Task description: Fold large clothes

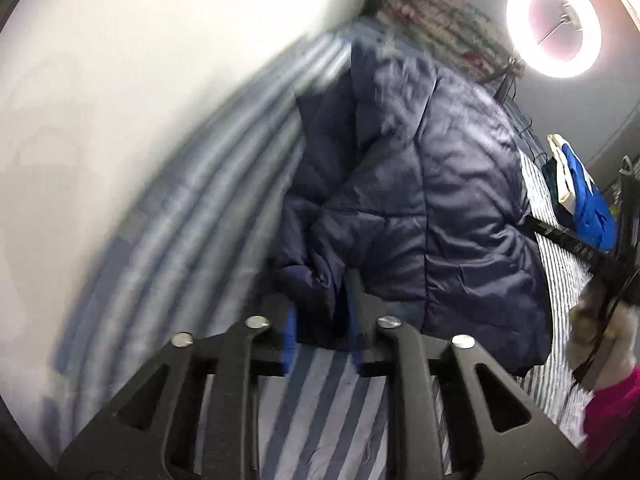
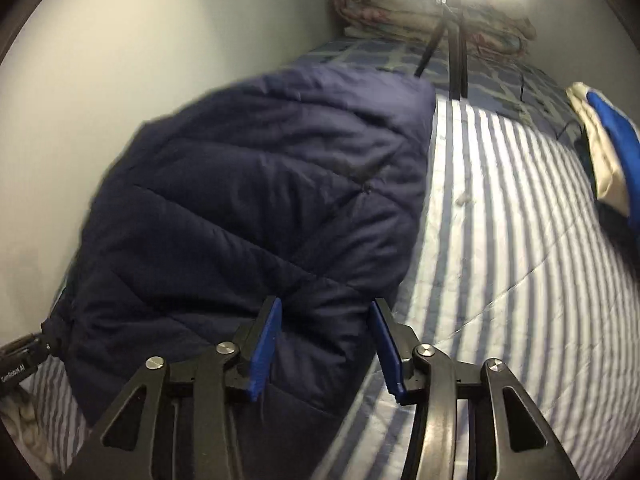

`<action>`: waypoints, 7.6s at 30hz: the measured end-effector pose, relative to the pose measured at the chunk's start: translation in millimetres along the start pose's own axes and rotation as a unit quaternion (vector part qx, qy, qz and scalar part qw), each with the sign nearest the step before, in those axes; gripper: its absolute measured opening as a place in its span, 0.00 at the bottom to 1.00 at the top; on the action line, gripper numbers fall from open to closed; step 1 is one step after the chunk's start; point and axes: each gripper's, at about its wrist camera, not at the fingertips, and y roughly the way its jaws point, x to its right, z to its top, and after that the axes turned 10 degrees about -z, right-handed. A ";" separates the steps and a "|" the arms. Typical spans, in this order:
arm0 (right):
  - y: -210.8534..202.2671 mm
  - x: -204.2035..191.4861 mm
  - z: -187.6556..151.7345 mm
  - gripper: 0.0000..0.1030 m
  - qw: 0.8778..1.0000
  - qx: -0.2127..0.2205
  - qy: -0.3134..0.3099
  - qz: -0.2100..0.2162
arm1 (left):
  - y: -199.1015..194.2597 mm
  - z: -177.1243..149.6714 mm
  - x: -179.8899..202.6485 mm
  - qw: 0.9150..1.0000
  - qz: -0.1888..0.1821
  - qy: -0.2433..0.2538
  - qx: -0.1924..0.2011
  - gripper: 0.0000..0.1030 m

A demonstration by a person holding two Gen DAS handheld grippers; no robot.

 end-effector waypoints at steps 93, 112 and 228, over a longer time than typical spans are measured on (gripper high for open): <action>7.0 158.4 -88.5 0.76 0.947 -0.086 0.165 0.262 | 143.2 71.8 -2.9 0.902 -0.364 -0.166 -0.165 0.69; 1.3 110.4 -57.4 0.36 0.972 -0.085 0.124 0.180 | 133.3 81.7 77.1 0.965 -0.219 -0.025 -0.140 0.25; -272.4 361.5 42.4 0.63 0.943 0.150 0.080 -0.287 | 31.2 119.4 551.9 0.939 -0.177 0.278 0.097 0.56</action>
